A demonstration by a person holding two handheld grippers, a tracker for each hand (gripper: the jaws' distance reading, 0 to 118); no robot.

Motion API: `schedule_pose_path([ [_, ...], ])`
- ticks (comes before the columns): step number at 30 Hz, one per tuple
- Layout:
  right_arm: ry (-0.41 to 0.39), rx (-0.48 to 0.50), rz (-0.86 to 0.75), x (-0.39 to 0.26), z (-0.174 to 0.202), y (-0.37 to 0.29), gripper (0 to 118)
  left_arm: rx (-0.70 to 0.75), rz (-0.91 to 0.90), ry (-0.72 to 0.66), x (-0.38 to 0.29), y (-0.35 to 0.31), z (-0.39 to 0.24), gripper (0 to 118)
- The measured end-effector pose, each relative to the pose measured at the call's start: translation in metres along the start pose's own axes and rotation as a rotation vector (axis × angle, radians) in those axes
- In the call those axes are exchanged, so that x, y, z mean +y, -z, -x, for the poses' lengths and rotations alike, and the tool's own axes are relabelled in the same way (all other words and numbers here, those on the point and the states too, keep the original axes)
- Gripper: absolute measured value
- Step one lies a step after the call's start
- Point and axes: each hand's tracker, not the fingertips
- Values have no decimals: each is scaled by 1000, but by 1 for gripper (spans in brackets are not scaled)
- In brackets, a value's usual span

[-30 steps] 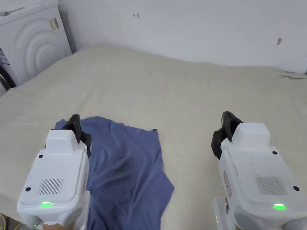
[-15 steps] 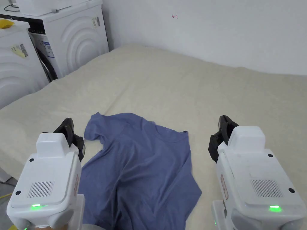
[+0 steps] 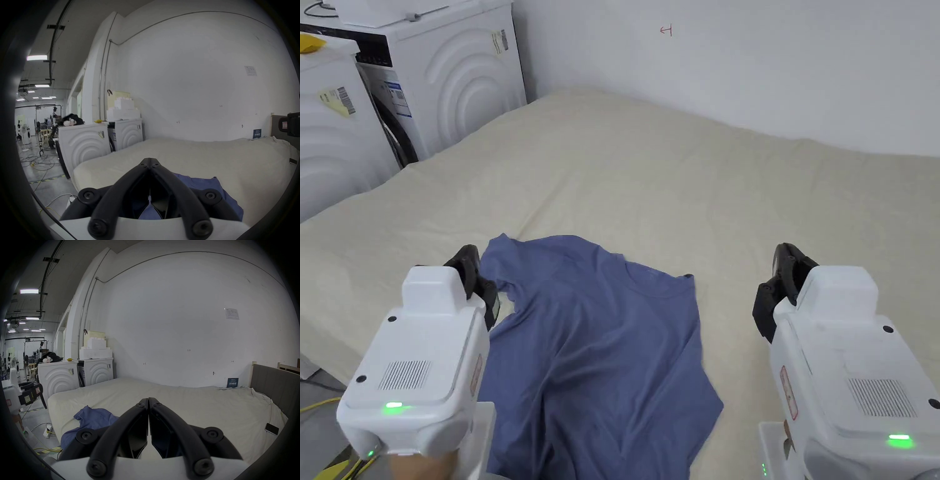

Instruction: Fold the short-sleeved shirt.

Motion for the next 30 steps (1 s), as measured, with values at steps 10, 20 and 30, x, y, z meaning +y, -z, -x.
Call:
schedule_pose_path([
  [10,2,-44,40,-10,-14,12,0,-165,421,-85,-14,100,-27,0],
  [20,5,-87,92,-24,-35,19,0,-220,809,-61,-80,172,-68,30],
  [30,8,-104,129,-35,-49,18,0,-203,994,100,-131,186,-88,106],
])
